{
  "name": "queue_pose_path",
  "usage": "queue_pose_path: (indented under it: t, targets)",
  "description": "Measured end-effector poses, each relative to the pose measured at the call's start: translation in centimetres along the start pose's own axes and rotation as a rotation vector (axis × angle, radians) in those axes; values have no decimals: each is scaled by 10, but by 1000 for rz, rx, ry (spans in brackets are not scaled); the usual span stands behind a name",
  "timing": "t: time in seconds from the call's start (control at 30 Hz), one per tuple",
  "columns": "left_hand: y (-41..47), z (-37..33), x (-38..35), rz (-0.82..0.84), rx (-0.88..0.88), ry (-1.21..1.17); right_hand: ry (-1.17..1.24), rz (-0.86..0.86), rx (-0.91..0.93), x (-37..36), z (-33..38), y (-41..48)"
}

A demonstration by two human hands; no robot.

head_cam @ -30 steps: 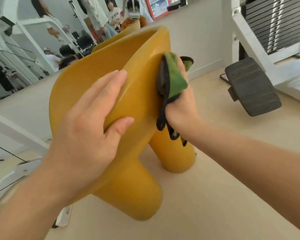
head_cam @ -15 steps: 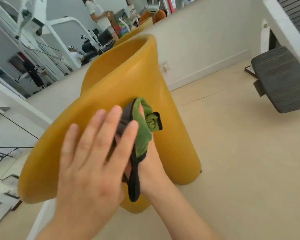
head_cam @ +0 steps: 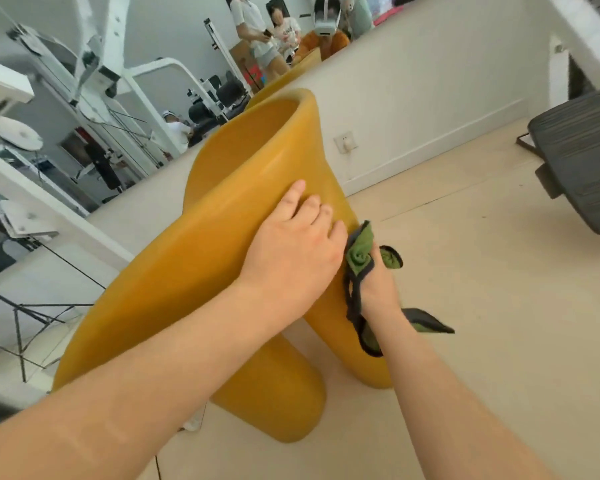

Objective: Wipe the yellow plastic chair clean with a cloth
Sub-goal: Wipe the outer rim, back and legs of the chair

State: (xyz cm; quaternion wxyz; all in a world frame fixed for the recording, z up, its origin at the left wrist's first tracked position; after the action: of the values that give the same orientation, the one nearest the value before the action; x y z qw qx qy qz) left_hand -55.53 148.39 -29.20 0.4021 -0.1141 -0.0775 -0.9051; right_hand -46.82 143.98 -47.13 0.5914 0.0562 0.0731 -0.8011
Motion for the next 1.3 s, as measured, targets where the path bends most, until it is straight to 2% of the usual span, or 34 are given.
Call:
queue_pose_path:
  t: [0.07, 0.17, 0.23, 0.27, 0.3, 0.37, 0.43, 0.5, 0.57, 0.67, 0.7, 0.77, 0.83, 0.93, 1.0, 1.1, 1.17, 1.23, 1.3]
  targets:
    - [13, -25, -15, 124, -127, -32, 4, 49, -121, 8, -18, -31]
    - [14, -57, -38, 167, -242, -274, -37, 133, -80, 11, -10, -41]
    - [13, -64, -47, 187, -130, -605, -64, 233, 26, 17, 20, -38]
    - [11, -61, -46, 132, -38, -715, -24, 308, 70, 24, 31, -36]
    - [9, -58, -42, 34, 48, -733, 58, 389, 71, 33, 40, -36]
    - [2, -56, -32, -84, 121, -591, 270, 487, -1, 55, 51, -32]
    - [-5, -55, -19, -107, 135, -424, 467, 396, -67, 75, 51, -24]
    - [-8, -51, -11, -115, 139, -320, 635, 217, -52, 85, 51, -16]
    - [-8, -39, -8, -88, 164, -237, 755, 86, 27, 74, 60, -14]
    - [-11, -10, 11, -103, 188, -208, 944, 48, 175, 37, 88, -17]
    - [-11, 1, 19, -154, 176, -208, 883, 66, 243, 24, 93, -18]
    - [-13, 23, 28, -249, 161, -156, 577, 135, 365, 0, 92, -18]
    - [-16, 37, 22, -236, 160, -68, 348, 91, 361, -13, 68, -12]
    - [-21, 37, 13, -176, 146, -65, 391, -88, 337, -8, 25, -9]
    - [-29, 39, 13, -156, 171, -86, 410, -220, 222, -1, -1, -7]
    - [-38, 53, 6, -76, 247, -99, 573, -396, -207, 19, -42, -4]
    - [-38, 56, 2, -26, 270, -66, 683, -429, -333, 22, -49, -7]
    - [-35, 53, 1, -38, 286, -12, 688, -380, -178, 8, -18, -16]
    - [-30, 51, 1, -80, 302, -10, 658, -266, 109, -14, 38, -29]
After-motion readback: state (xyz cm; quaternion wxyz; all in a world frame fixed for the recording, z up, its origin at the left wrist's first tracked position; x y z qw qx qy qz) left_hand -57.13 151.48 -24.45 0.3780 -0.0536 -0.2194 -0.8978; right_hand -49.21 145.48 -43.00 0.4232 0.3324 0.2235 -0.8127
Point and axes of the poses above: each hand's wrist, its own y-axis towards the middle knuckle, its own x-axis out of the back of the hand, z = x × y, the point moved 5 cm from there along y, towards the middle knuckle, and after that the axes turned 15 degrees about y, right-handed, at the moved point
